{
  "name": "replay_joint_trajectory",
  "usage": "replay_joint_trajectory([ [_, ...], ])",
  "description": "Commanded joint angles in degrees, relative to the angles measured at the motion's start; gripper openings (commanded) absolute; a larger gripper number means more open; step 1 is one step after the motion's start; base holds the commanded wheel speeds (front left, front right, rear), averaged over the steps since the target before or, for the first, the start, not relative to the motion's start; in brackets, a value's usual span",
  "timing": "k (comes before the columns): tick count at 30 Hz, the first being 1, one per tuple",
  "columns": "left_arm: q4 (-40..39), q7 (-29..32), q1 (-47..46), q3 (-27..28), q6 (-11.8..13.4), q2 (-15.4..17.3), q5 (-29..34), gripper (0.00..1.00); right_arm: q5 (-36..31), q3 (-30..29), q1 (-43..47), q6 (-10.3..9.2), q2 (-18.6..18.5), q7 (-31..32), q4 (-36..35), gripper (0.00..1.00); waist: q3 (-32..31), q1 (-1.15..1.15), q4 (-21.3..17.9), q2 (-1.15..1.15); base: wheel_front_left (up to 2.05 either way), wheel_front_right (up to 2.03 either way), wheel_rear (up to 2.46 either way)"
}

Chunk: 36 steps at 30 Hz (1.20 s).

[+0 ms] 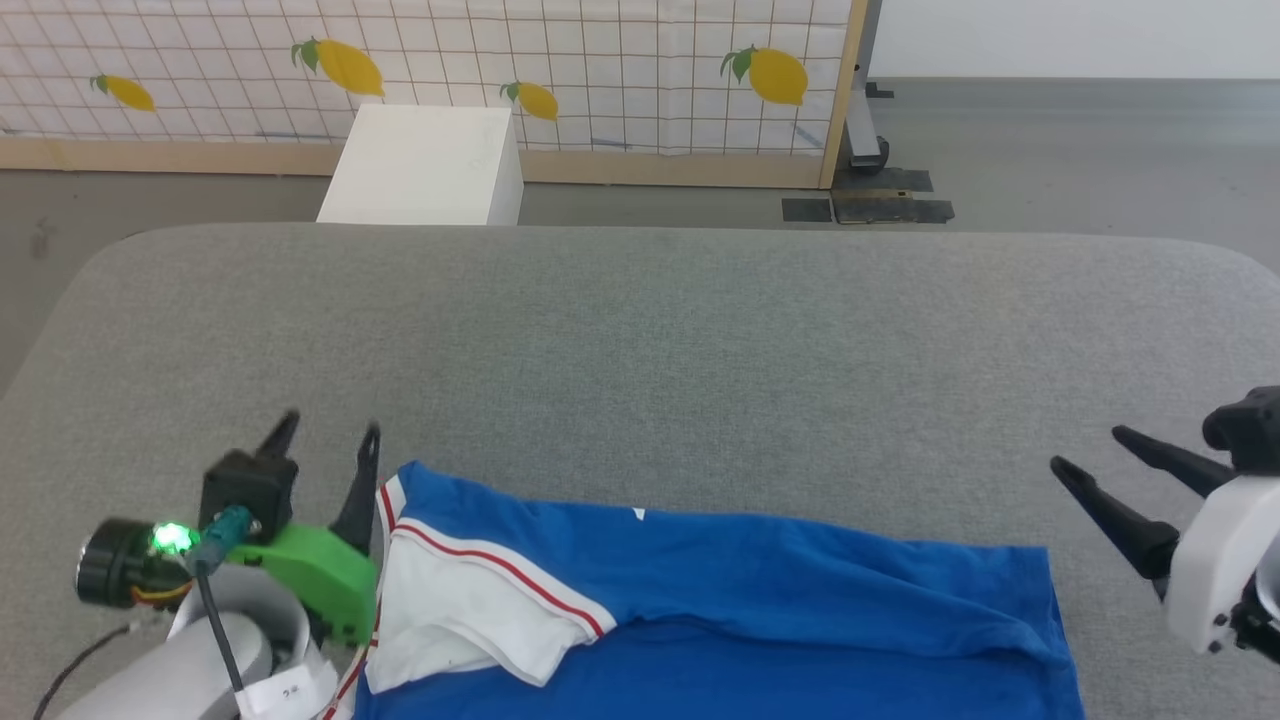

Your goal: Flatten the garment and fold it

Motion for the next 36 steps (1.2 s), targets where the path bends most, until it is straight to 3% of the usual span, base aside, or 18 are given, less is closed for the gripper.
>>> replay_joint_trajectory([
  [1, -1.64, -0.45, 2.39, 3.87, 1.93, -1.58, 3.17, 1.00, -0.18, -1.26, 1.73, -0.10, -0.59, 2.71, -0.92, 1.00, 0.16, 0.00, 0.16, 0.00, 0.00, 0.00, 0.00],
  [6, -5.65, -0.47, 10.42, 16.13, 5.71, -6.06, 14.59, 1.00, 4.14, -1.82, 4.94, -0.10, -3.80, 15.52, -3.75, 1.00, 0.88, 0.00, 0.32, 0.00, 0.00, 0.00, 0.00],
  [10, -7.54, -0.48, 16.31, 24.36, 5.52, -10.48, 22.60, 1.00, 5.88, -1.31, 5.70, -0.10, -5.29, 22.43, -4.59, 1.00, 1.68, 0.00, 0.61, 0.00, 0.00, 0.00, 0.00],
  [16, -10.87, -0.48, 21.88, 35.32, 1.73, -18.64, 31.32, 1.00, 7.42, -1.24, 4.81, -0.10, -2.96, 27.18, -2.48, 1.00, 3.33, 0.00, 1.85, 0.00, 0.00, 0.00, 0.00],
  [23, -13.10, -0.49, 25.63, 44.24, -4.73, -26.98, 38.61, 1.00, 6.11, -0.54, 3.09, -0.10, 0.63, 28.53, 3.01, 1.00, 5.85, 0.00, 3.74, 0.00, 0.00, 0.00, 0.00],
  [33, -13.73, -0.49, 27.04, 51.53, -13.49, -34.64, 45.07, 1.00, 4.93, 4.81, 2.41, -0.10, 4.64, 27.73, 7.95, 1.00, 7.54, 0.00, 4.93, 0.00, 0.00, 0.00, 0.00],
  [34, -13.72, -0.49, 27.15, 51.96, -14.13, -35.05, 45.41, 1.00, 5.05, 5.17, 2.32, -0.10, 4.73, 27.58, 8.12, 0.91, 7.56, 0.00, 4.86, 0.00, 0.00, 0.00, 0.00],
  [35, -13.62, -0.49, 27.28, 52.37, -14.95, -35.45, 45.87, 1.00, 5.20, 5.57, 2.15, -0.10, 4.78, 27.33, 8.33, 0.38, 7.53, 0.00, 4.77, 0.00, 0.00, 0.00, 0.00],
  [36, -13.53, -0.49, 27.38, 52.71, -15.49, -35.69, 46.27, 1.00, 5.34, 5.78, 1.98, -0.10, 4.81, 27.00, 8.52, 0.00, 7.47, 0.00, 4.66, 0.00, 0.00, 0.00, 0.00],
])
